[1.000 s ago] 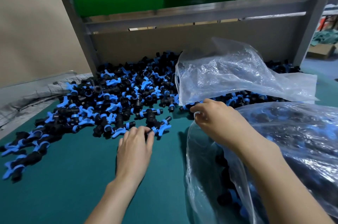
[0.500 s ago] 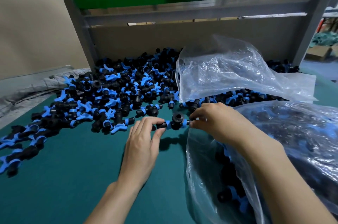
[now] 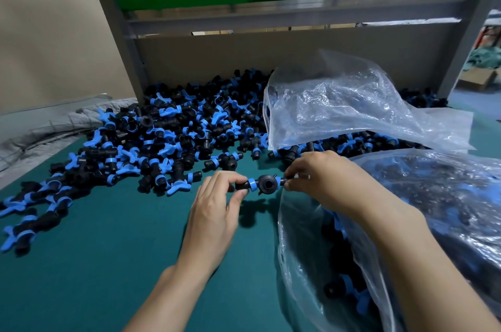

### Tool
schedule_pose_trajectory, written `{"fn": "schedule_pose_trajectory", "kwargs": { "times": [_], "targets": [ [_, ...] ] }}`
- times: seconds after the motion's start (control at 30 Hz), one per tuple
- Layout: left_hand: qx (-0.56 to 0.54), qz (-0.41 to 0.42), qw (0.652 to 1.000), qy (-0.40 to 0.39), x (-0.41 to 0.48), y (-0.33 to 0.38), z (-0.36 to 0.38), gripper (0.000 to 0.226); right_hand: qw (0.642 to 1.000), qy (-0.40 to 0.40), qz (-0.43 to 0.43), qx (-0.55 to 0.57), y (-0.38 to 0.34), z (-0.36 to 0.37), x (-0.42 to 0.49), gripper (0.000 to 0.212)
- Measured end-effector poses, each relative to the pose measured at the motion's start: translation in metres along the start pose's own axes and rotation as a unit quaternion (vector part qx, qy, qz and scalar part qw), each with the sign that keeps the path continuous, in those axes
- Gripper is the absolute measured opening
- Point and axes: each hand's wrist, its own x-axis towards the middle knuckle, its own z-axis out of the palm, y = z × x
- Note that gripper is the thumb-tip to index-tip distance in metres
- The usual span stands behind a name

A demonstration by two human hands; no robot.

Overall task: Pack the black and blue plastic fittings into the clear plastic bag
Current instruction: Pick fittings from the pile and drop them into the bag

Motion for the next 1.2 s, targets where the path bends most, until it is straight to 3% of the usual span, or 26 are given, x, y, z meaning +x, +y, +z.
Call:
{"fn": "schedule_pose_trajectory", "kwargs": {
  "times": [0.2, 0.4, 0.7, 1.07, 1.2],
  "targets": [
    [0.003, -0.029, 0.999, -0.026, -0.001, -0.003, 0.000, 0.017, 1.000, 0.003, 0.003, 0.002, -0.001, -0.002, 0.000, 0.024],
    [0.014, -0.061, 0.997, -0.053, -0.002, -0.008, 0.004, 0.025, 1.000, 0.007, -0.001, 0.001, -0.003, -0.003, -0.002, 0.025],
    [-0.012, -0.057, 0.997, -0.051, -0.001, -0.007, 0.003, 0.014, 0.999, 0.032, -0.013, 0.001, -0.003, -0.005, -0.002, 0.027],
    [-0.023, -0.057, 0.997, -0.055, 0.000, -0.004, 0.003, 0.028, 1.000, 0.006, -0.005, 0.022, -0.006, -0.009, -0.006, 0.036],
    [-0.015, -0.046, 0.998, -0.025, 0.001, -0.003, 0.003, 0.028, 0.998, 0.031, -0.005, 0.058, -0.008, -0.011, -0.007, 0.035]
  ]
}}
